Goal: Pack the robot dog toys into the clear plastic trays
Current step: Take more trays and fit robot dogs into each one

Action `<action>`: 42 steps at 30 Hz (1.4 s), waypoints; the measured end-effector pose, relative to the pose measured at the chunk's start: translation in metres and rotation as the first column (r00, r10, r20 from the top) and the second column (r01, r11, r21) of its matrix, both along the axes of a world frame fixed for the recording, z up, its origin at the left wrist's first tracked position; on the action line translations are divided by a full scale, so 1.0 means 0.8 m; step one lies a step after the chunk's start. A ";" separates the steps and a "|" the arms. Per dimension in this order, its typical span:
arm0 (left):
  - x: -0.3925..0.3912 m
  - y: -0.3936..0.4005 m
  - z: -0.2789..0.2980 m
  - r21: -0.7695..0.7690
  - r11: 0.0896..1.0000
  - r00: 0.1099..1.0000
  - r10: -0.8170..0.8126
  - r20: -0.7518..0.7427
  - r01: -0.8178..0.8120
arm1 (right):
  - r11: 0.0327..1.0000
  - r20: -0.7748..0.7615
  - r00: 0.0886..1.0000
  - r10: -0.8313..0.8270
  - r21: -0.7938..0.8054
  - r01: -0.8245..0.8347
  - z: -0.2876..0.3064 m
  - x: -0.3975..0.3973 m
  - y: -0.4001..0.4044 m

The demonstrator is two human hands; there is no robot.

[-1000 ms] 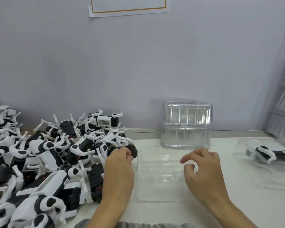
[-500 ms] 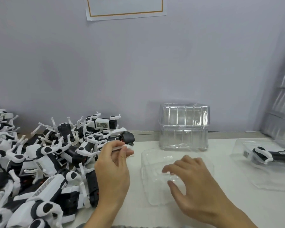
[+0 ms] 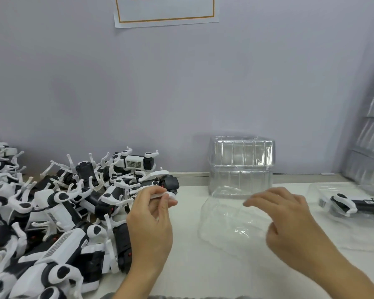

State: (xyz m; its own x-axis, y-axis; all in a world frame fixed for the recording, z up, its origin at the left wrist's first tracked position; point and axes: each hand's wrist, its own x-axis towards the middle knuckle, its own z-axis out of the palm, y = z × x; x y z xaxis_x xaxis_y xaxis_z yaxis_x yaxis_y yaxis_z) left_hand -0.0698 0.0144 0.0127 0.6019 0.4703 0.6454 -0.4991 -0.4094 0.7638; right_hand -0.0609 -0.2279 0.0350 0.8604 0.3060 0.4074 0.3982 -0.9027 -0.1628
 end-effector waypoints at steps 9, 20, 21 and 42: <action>0.001 0.000 -0.002 0.040 0.999 1.000 0.006 -0.017 -0.005 | 0.959 -0.159 0.986 0.049 0.285 -0.002 -0.020 0.008 -0.029; -0.001 -0.001 -0.002 0.060 0.998 1.000 0.004 -0.017 -0.003 | 0.938 -0.145 0.953 0.265 0.269 -0.220 -0.025 0.013 -0.024; -0.001 -0.001 -0.002 0.060 0.998 1.000 0.005 -0.016 -0.004 | 0.945 -0.162 0.950 0.268 0.237 -0.226 -0.028 0.013 -0.027; -0.004 -0.007 0.003 0.050 0.998 0.999 -0.046 -0.008 0.046 | 0.942 0.033 0.954 0.296 0.157 -0.298 -0.045 0.009 0.017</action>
